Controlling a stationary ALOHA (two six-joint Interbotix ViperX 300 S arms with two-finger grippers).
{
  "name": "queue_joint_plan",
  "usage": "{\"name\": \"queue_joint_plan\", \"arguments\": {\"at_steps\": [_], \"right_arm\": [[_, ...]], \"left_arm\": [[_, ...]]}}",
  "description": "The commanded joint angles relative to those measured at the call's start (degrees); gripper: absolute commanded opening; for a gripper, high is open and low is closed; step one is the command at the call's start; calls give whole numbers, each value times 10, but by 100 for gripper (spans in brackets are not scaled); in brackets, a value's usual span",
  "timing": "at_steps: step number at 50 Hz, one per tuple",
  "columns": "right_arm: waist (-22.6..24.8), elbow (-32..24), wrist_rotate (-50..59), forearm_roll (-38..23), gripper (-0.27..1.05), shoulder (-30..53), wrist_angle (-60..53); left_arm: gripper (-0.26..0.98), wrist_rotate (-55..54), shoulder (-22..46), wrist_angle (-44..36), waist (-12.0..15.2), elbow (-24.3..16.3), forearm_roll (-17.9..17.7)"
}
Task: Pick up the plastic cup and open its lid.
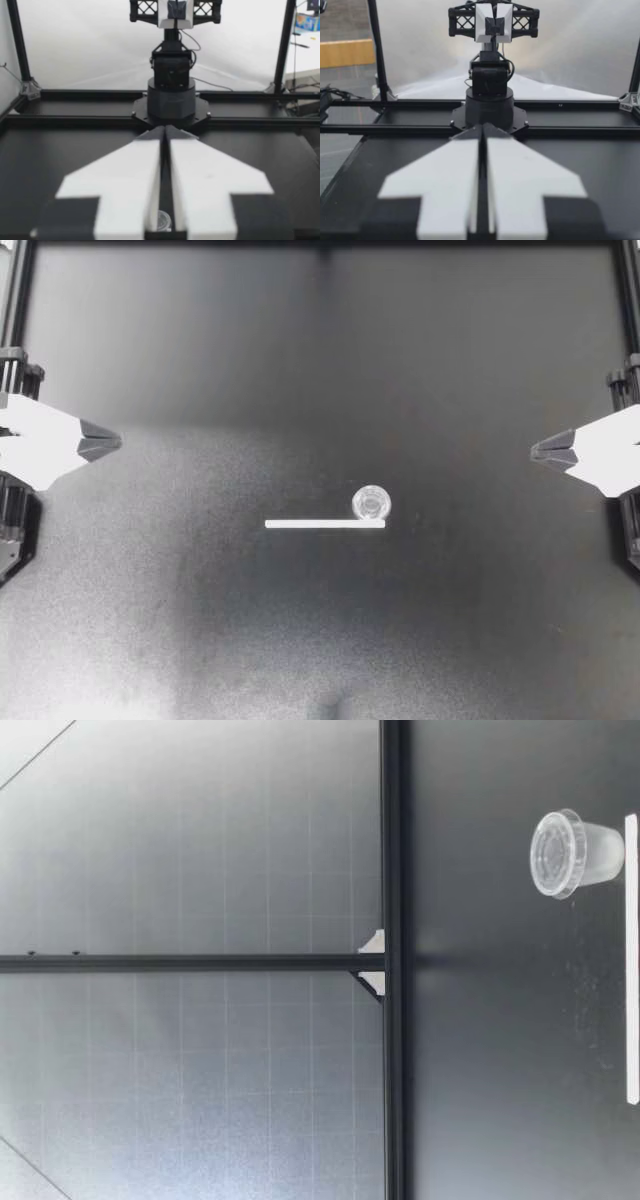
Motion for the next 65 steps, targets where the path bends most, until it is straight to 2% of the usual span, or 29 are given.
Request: {"name": "queue_joint_plan", "arguments": {"at_steps": [1,15,27,43,51,61,65], "right_arm": [[-5,-5,1,-1,-14,4,-4],[-6,2,0,0,-15,25,-33],[-11,2,2,2,-15,90,-40],[-20,-3,3,18,-15,194,-63],[-20,-10,4,24,-15,240,-62],[-28,-28,4,30,-16,312,-62],[-32,-42,4,32,-16,351,-60]], "left_arm": [[-11,6,12,-8,-5,-6,0],[-12,6,96,-40,-5,-9,0],[-12,4,236,-84,-5,-25,0],[-8,-2,458,-84,-1,-122,-12],[6,1,533,-73,4,-171,-12],[44,4,596,-37,4,-213,-13],[49,4,621,-34,4,-226,-12]]}}
